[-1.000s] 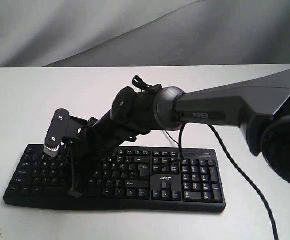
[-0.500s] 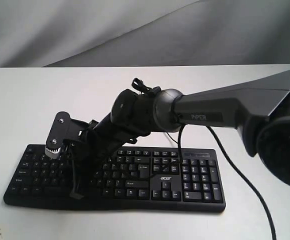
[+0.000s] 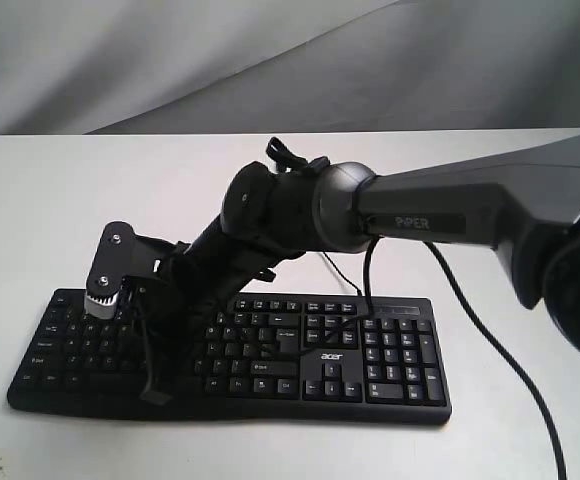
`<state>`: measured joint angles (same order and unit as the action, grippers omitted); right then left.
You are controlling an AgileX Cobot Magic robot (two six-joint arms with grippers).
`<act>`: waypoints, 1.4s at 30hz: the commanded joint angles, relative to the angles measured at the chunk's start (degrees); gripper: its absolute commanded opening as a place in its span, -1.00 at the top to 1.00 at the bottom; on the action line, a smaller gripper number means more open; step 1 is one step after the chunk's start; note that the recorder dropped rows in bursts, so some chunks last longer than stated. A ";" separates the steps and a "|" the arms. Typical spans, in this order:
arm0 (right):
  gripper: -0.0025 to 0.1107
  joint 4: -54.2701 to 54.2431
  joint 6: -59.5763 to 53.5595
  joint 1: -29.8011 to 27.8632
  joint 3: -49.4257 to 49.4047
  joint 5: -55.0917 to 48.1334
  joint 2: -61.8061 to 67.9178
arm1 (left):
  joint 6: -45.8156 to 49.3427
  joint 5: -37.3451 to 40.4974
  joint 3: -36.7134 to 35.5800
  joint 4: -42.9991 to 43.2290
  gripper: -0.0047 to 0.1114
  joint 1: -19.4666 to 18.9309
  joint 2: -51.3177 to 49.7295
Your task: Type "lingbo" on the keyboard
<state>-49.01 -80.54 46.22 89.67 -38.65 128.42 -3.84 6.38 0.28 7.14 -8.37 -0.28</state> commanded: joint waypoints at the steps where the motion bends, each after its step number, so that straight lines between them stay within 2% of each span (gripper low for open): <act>1: 0.96 0.46 0.27 -0.22 -0.23 -0.43 0.17 | -0.12 -0.52 -0.28 0.01 0.91 0.38 0.28; 25: 0.96 0.43 0.07 -0.45 -0.23 0.48 2.69 | -0.12 -0.52 -0.28 0.01 0.91 0.38 0.28; 30: 0.96 1.68 0.07 -0.56 -0.23 0.48 0.06 | -0.12 -0.52 -0.28 0.01 0.91 0.38 0.28; 36: 0.96 3.44 1.57 -3.17 -0.98 0.36 -4.23 | -0.12 -0.52 -0.28 0.01 0.91 0.38 0.28; 42: 0.96 3.65 1.23 -6.26 -7.09 2.28 -6.34 | -0.12 -0.52 -0.28 0.01 0.91 0.38 0.28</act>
<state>-45.94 -79.08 41.11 85.25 -37.81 123.28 -3.84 6.38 0.28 7.14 -8.37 -0.28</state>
